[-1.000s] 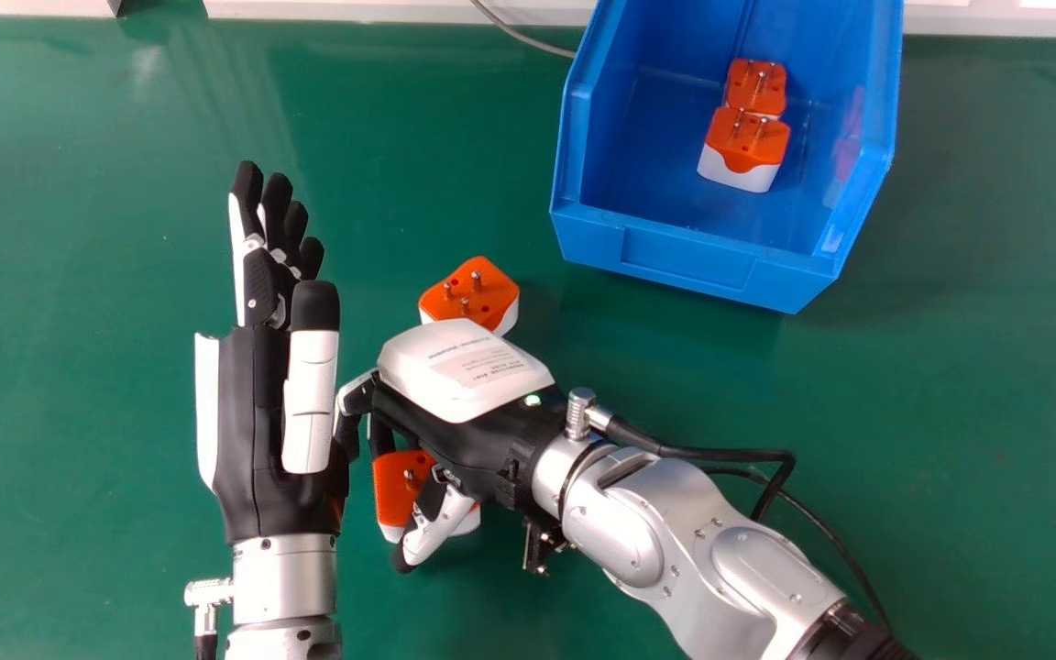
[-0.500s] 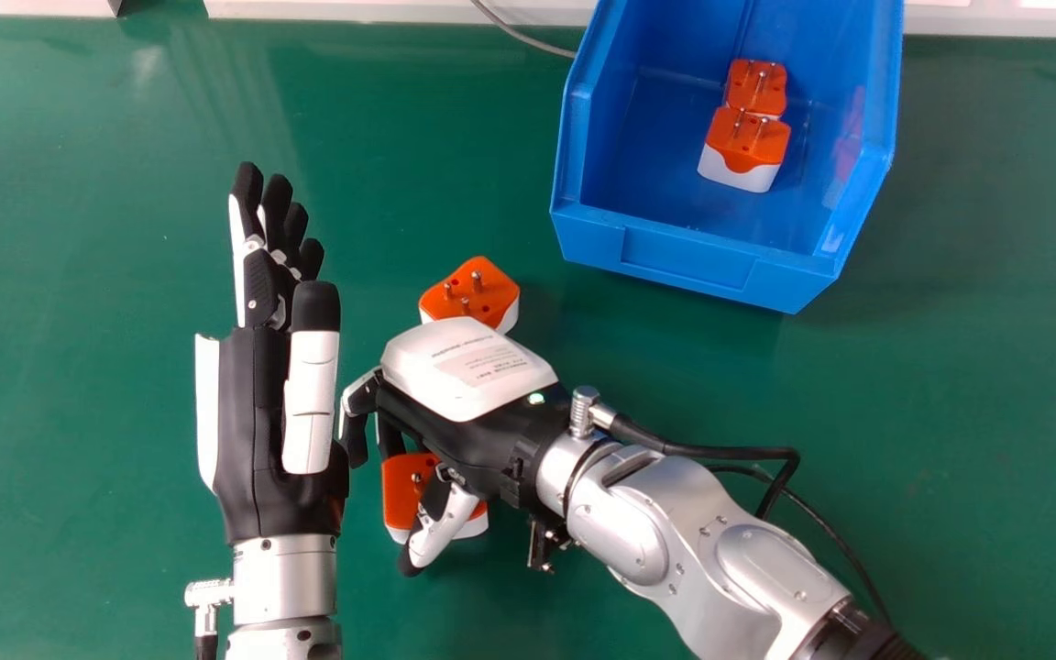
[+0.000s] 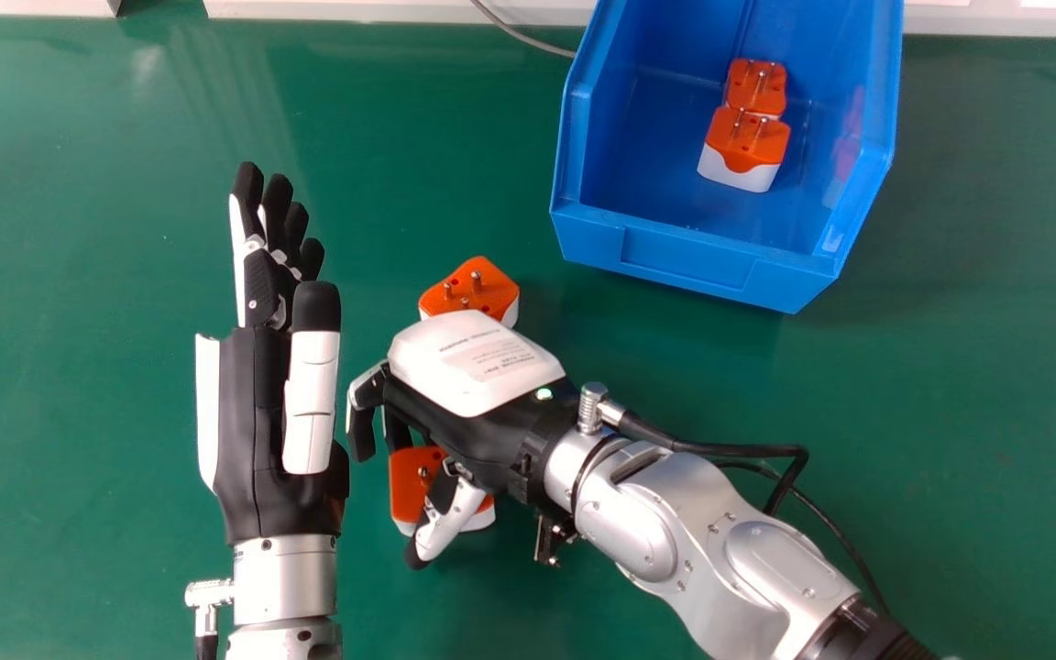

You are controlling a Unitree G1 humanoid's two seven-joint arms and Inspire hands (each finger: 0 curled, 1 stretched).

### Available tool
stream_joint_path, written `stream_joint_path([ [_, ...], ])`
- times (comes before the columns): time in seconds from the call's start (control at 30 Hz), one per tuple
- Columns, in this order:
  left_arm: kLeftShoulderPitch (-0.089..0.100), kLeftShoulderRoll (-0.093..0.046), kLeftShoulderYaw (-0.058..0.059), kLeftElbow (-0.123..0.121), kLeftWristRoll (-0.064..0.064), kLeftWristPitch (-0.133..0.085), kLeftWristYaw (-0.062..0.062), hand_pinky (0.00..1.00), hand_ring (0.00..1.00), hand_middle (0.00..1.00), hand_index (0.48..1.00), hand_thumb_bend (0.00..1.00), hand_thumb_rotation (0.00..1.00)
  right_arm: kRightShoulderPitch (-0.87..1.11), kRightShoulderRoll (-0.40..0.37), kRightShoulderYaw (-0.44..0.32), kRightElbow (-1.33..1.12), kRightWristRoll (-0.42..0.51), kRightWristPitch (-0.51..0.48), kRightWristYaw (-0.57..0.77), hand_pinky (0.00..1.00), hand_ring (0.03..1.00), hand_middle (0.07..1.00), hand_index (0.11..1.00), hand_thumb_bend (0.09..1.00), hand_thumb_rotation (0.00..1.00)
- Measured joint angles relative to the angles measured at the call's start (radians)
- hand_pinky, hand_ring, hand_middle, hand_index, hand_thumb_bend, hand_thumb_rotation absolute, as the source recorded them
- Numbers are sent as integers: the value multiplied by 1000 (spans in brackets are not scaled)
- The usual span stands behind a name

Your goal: Pick all objects and put in blue box

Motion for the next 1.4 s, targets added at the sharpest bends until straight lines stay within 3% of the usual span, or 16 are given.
stream_joint_path([
  [0.03,0,0,0,0,1,0,3,1000,1000,1000,1000,829,864,0,-5,-2,-8,0,-1,-11,285,362,467,554,545,11],
  [0.1,0,0,1,6,16,-6,20,1000,1000,1000,1000,828,865,7,-16,-18,-27,-2,-9,-60,289,364,474,551,538,9],
  [0.17,0,0,2,10,30,-10,29,1000,1000,1000,1000,828,865,20,-32,-44,-54,-1,-16,-116,289,364,474,551,538,9],
  [0.33,0,0,1,14,40,-14,46,1000,1000,1000,1000,828,865,73,-54,-144,-155,45,-28,-185,289,364,474,551,538,9],
  [0.5,-3,0,-1,19,41,-17,48,1000,1000,1000,1000,826,869,113,-83,-226,-247,87,-27,-191,298,371,481,545,533,7],
  [1.0,-24,0,-6,51,36,-21,43,1000,1000,1000,1000,826,877,173,-148,-434,-548,64,-24,-257,301,373,476,536,525,4],
  [1.2,-36,0,-11,61,35,-21,42,1000,1000,1000,1000,829,876,87,-197,-547,-552,51,-36,-327,303,378,480,533,519,3],
  [1.4,-56,0,-11,78,32,-26,43,1000,1000,1000,1000,832,876,-37,-231,-585,-427,75,-46,-339,304,380,481,529,514,2],
])
